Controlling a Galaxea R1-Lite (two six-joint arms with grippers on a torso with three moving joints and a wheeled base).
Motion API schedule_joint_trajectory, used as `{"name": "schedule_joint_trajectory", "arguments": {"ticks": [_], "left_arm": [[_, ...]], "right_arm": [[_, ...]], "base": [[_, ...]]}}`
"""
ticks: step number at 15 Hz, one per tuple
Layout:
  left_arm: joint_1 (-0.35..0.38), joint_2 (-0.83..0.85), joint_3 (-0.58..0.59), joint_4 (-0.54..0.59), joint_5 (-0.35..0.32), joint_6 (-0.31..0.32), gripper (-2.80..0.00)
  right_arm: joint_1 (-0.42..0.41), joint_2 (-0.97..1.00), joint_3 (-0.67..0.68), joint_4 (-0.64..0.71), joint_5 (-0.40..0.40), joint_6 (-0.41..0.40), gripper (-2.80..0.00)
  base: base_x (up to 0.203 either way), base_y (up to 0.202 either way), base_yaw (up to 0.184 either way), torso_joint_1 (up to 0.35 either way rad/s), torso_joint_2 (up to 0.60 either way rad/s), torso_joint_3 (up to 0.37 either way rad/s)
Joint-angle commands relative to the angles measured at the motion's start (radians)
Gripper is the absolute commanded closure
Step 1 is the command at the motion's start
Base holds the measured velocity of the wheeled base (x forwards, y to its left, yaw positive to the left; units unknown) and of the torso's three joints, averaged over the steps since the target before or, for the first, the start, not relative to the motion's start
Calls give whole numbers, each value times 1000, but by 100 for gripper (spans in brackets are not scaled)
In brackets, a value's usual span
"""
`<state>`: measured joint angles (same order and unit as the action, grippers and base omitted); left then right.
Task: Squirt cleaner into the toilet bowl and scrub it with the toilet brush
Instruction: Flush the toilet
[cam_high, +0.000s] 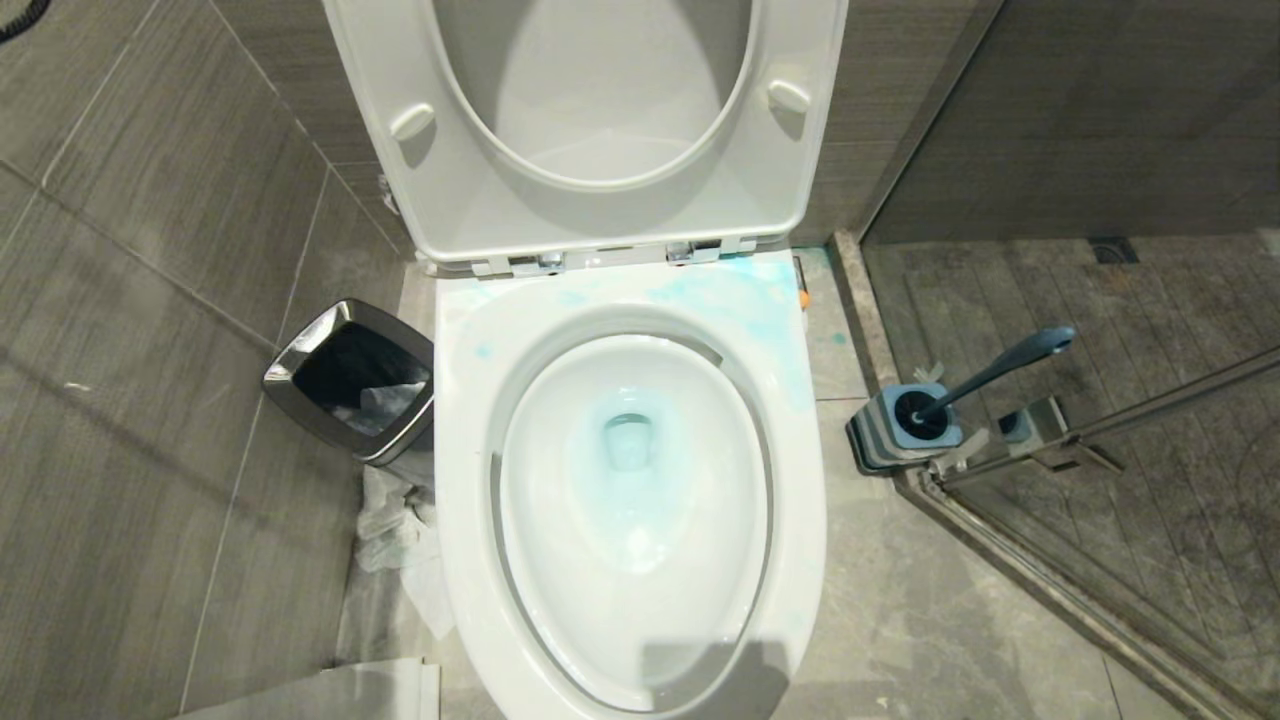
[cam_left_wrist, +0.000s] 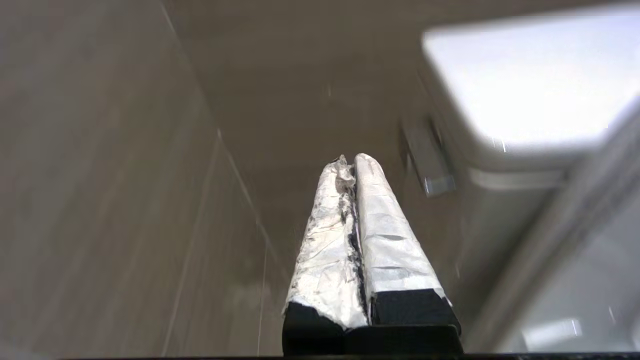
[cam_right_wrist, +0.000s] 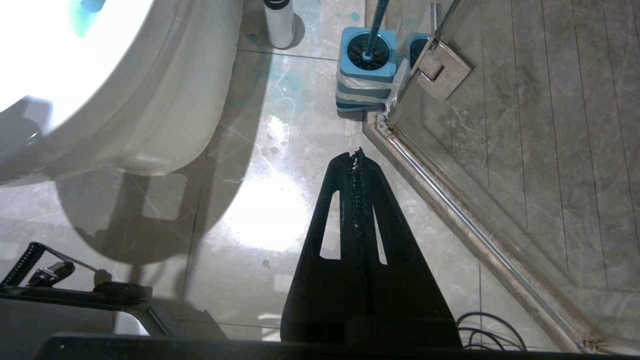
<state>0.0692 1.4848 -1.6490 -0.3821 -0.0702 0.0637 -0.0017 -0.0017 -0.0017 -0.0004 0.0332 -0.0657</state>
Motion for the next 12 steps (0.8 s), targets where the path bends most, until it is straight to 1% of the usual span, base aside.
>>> {"name": "schedule_joint_trajectory", "arguments": {"ticks": [1,2,3,4,7,12], "left_arm": [[2,149,-160,-50,3,-62,0],[-15,183,-186,-97,4,-110,0],[-34,208,-197,-157,3,-144,0],[-50,225,-198,-196,2,-159,0],[-73,278,-202,-226,-2,-172,0],[-92,343,-237,-280,-1,-165,0]], "right_arm": [[0,2,0,-1,1,0,0],[0,2,0,-1,1,0,0],[0,2,0,-1,1,0,0],[0,2,0,0,1,0,0],[0,2,0,-1,1,0,0],[0,2,0,-1,1,0,0]], "base": [[0,0,0,0,0,0],[0,0,0,0,0,0],[0,0,0,0,0,0],[0,0,0,0,0,0],[0,0,0,0,0,0],[0,0,0,0,0,0]]}}
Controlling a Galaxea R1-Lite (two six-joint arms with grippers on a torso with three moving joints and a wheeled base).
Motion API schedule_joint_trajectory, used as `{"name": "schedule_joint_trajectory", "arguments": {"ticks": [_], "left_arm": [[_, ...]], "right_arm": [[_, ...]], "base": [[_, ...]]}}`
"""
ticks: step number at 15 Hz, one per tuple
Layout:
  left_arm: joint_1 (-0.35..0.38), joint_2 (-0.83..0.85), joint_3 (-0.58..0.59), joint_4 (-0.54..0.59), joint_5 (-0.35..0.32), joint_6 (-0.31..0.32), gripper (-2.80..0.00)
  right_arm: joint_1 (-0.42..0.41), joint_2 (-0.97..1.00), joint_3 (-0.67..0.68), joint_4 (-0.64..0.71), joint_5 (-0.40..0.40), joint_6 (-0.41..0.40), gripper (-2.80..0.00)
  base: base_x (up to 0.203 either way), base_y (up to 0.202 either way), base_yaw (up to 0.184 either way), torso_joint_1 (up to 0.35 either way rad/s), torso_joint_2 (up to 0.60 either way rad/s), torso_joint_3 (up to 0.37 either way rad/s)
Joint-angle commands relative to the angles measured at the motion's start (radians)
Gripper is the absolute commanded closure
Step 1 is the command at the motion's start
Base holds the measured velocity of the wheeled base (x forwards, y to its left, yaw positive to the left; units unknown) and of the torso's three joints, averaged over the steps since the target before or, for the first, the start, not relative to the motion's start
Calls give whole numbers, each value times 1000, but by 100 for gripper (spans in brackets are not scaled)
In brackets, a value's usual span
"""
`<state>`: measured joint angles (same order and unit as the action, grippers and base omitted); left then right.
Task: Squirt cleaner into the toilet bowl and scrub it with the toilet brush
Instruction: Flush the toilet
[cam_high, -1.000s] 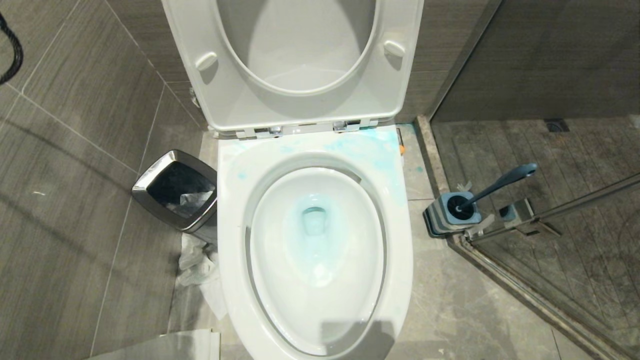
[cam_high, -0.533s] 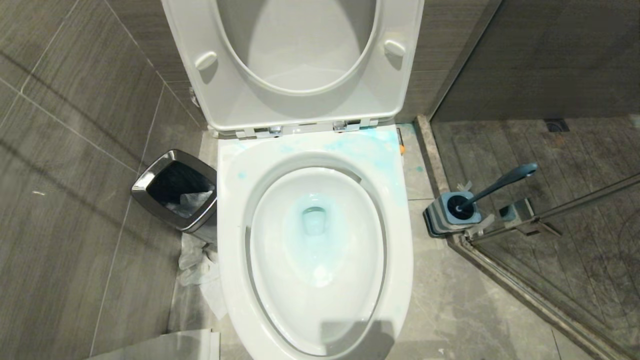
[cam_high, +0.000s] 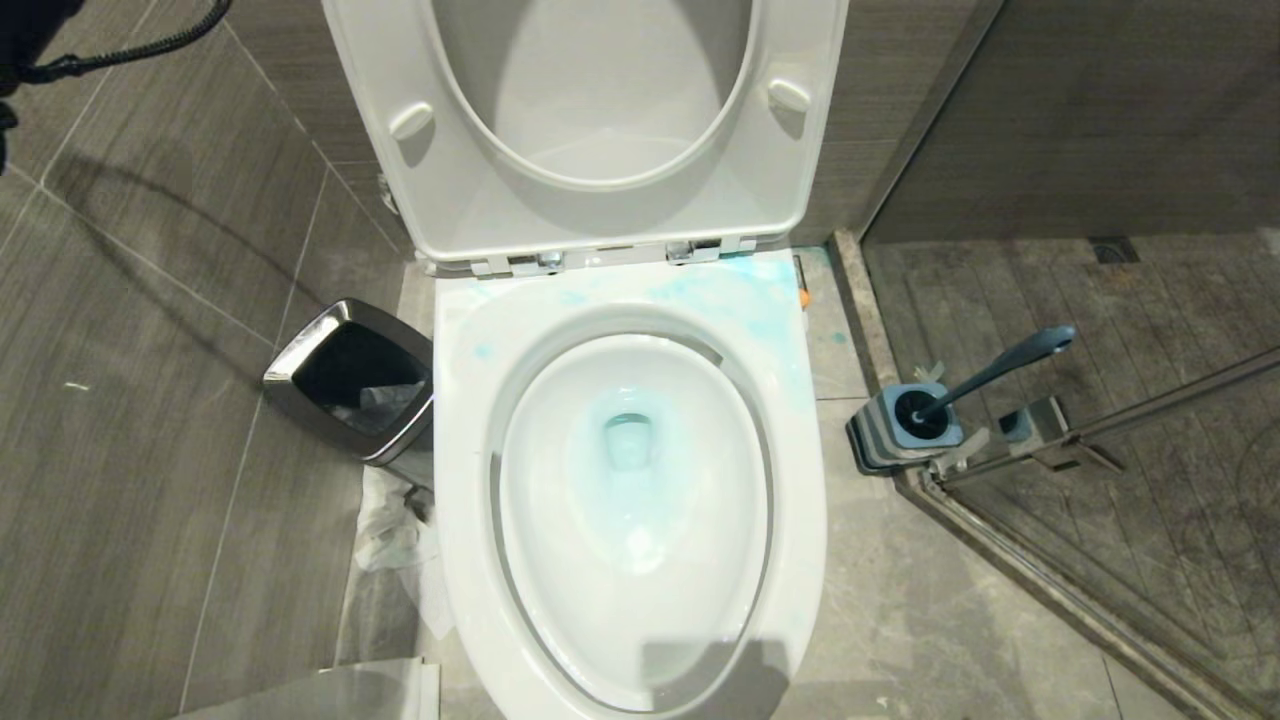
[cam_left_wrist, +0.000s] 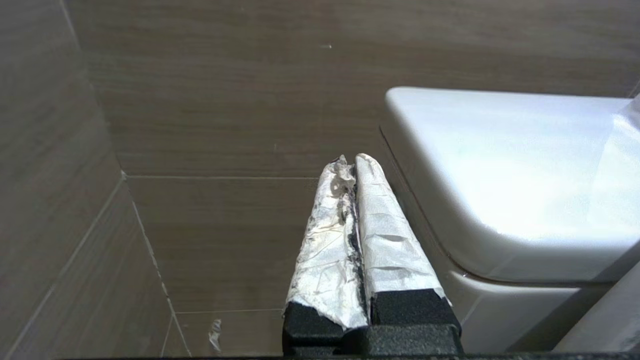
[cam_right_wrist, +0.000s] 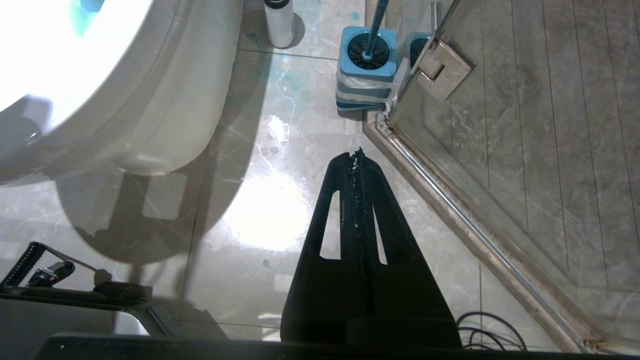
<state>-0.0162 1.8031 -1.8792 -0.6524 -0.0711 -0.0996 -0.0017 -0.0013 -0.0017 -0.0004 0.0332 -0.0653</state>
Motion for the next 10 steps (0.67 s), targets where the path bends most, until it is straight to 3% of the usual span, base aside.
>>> {"name": "schedule_joint_trajectory", "arguments": {"ticks": [1,10], "left_arm": [[-10,37,-8,-20,1,-2,0],[-40,58,-29,-41,1,-31,0]], "right_arm": [[0,1,0,-1,1,-1,0],[0,1,0,0,1,-1,0]], "base": [[0,0,0,0,0,0],[0,0,0,0,0,0]]}}
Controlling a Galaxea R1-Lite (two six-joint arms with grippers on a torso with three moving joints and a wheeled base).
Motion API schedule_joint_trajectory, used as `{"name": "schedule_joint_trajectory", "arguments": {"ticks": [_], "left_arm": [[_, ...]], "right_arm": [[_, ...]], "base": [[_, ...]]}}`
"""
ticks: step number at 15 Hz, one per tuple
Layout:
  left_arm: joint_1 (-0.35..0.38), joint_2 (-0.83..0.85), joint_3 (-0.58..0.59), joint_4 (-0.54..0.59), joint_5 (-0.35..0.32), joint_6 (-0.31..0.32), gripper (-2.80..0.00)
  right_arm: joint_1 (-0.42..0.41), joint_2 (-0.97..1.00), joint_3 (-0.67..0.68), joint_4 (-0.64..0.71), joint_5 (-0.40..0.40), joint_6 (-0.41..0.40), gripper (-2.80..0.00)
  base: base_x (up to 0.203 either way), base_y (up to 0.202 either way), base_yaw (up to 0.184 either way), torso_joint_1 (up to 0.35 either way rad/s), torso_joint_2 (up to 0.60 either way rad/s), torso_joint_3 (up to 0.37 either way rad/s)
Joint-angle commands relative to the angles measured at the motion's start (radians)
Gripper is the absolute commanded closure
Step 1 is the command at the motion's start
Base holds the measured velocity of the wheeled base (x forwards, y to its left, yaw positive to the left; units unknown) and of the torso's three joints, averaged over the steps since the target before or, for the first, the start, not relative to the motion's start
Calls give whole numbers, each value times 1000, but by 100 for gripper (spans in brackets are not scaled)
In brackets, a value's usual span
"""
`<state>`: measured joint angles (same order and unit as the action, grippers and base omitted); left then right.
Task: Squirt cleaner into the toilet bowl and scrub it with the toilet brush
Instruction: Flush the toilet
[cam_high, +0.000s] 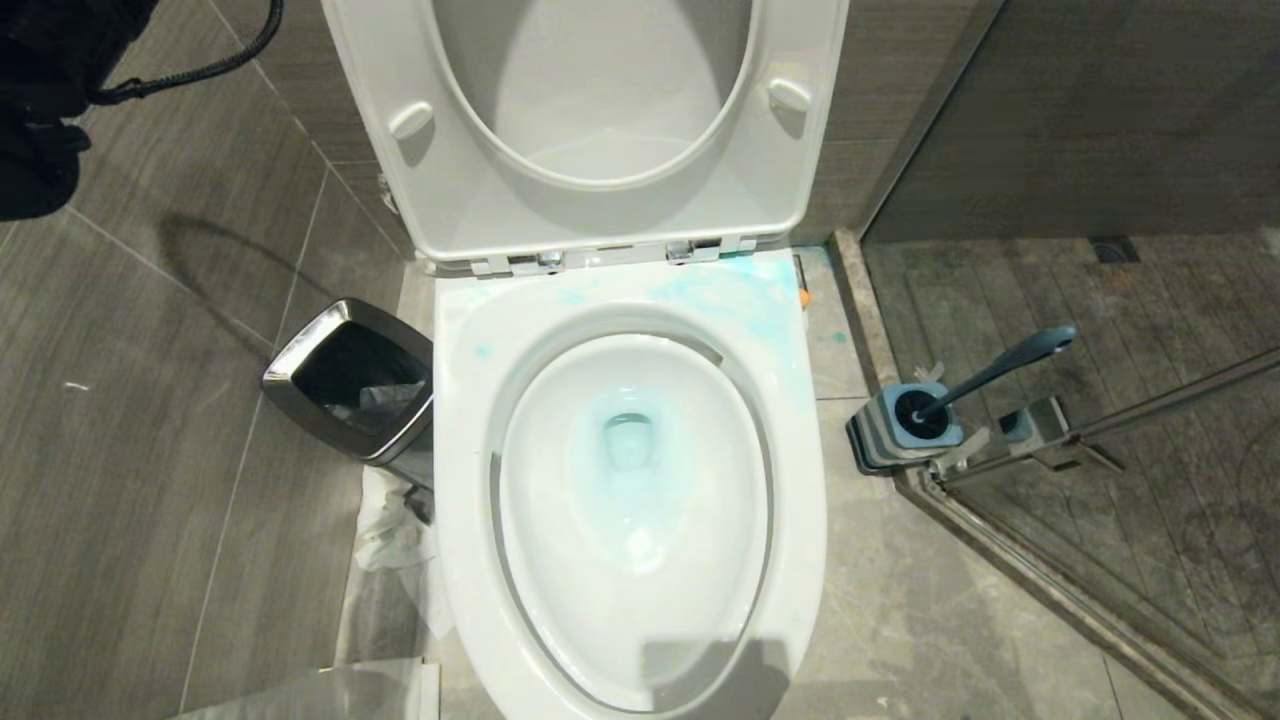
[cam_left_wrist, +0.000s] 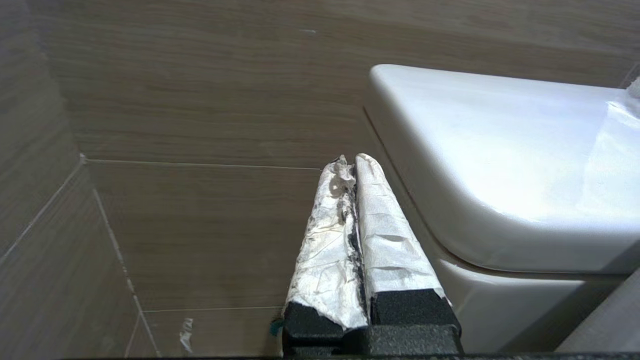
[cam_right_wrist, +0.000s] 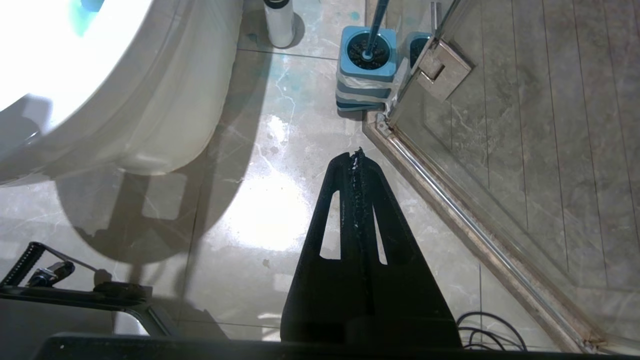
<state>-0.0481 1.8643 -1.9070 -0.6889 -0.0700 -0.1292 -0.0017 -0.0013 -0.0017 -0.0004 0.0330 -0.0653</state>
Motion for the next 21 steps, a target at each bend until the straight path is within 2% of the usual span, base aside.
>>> {"name": "schedule_joint_trajectory", "arguments": {"ticks": [1,7,21], "left_arm": [[-10,-4,-1,-4,-1,-1,0],[-39,1,8,-3,3,1,0],[-44,176,6,-43,12,43,0]], "right_arm": [[0,1,0,0,1,-1,0],[1,1,0,0,1,-1,0],[0,1,0,0,1,-1,0]], "base": [[0,0,0,0,0,0],[0,0,0,0,0,0],[0,0,0,0,0,0]]}}
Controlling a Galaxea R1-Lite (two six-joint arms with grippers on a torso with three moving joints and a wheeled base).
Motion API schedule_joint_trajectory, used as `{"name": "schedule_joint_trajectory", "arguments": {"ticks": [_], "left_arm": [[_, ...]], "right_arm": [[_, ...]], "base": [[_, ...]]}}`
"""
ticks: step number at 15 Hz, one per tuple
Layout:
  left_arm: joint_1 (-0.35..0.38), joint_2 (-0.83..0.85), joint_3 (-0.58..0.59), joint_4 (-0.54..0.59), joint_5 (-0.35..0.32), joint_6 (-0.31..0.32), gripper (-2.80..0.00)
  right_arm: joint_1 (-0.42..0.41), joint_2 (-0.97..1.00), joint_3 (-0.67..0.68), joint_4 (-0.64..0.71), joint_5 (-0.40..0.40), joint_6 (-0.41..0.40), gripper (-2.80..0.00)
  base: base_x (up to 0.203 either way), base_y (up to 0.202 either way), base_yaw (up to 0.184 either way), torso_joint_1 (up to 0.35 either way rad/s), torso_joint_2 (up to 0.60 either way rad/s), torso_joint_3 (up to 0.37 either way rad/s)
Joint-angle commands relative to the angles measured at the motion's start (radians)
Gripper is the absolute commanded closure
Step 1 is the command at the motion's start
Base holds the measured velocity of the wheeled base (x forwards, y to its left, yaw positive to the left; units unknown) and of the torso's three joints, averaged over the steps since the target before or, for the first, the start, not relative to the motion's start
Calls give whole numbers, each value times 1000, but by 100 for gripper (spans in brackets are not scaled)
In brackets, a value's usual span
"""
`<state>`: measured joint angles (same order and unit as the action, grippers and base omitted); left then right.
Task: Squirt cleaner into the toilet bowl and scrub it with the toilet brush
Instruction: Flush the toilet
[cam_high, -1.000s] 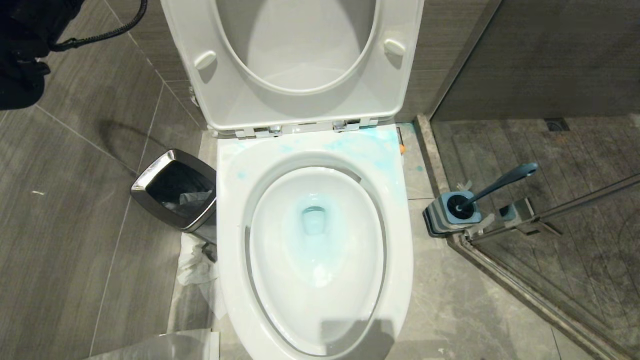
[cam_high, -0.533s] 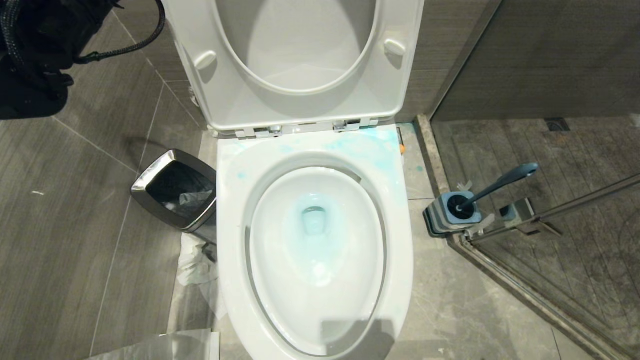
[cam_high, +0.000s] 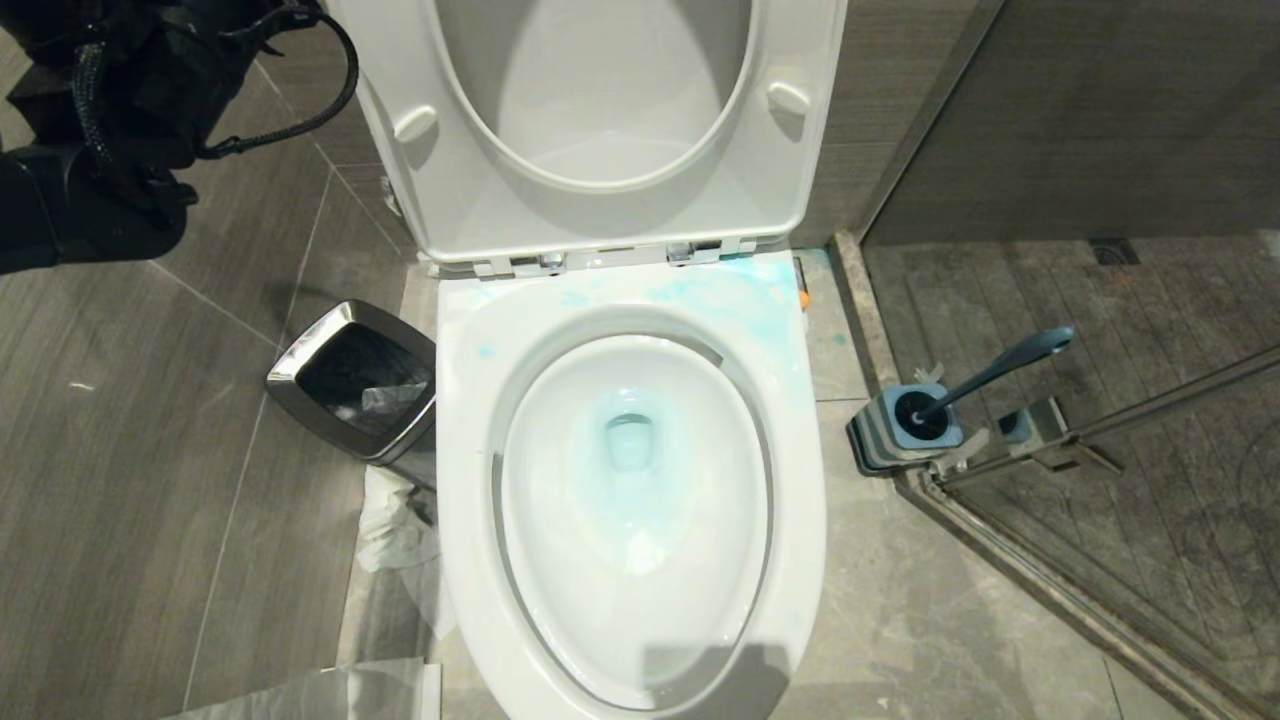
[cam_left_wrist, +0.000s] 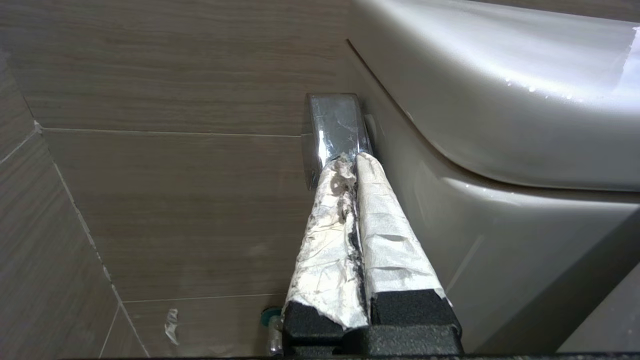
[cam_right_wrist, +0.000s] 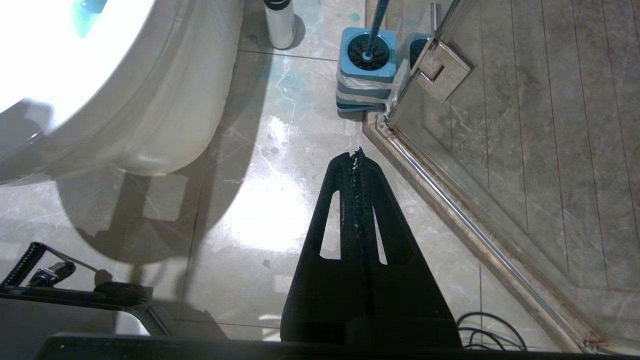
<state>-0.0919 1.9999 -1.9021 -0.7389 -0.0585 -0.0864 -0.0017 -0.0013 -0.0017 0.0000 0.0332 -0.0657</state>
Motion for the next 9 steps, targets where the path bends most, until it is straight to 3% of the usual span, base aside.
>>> {"name": "schedule_joint_trajectory", "arguments": {"ticks": [1,9], "left_arm": [[0,55,0,2,0,1,0],[-8,136,-41,-28,-1,1,0]], "right_arm": [[1,1,0,-1,1,0,0],[0,1,0,0,1,0,0]], "base": [[0,0,0,0,0,0],[0,0,0,0,0,0]]}}
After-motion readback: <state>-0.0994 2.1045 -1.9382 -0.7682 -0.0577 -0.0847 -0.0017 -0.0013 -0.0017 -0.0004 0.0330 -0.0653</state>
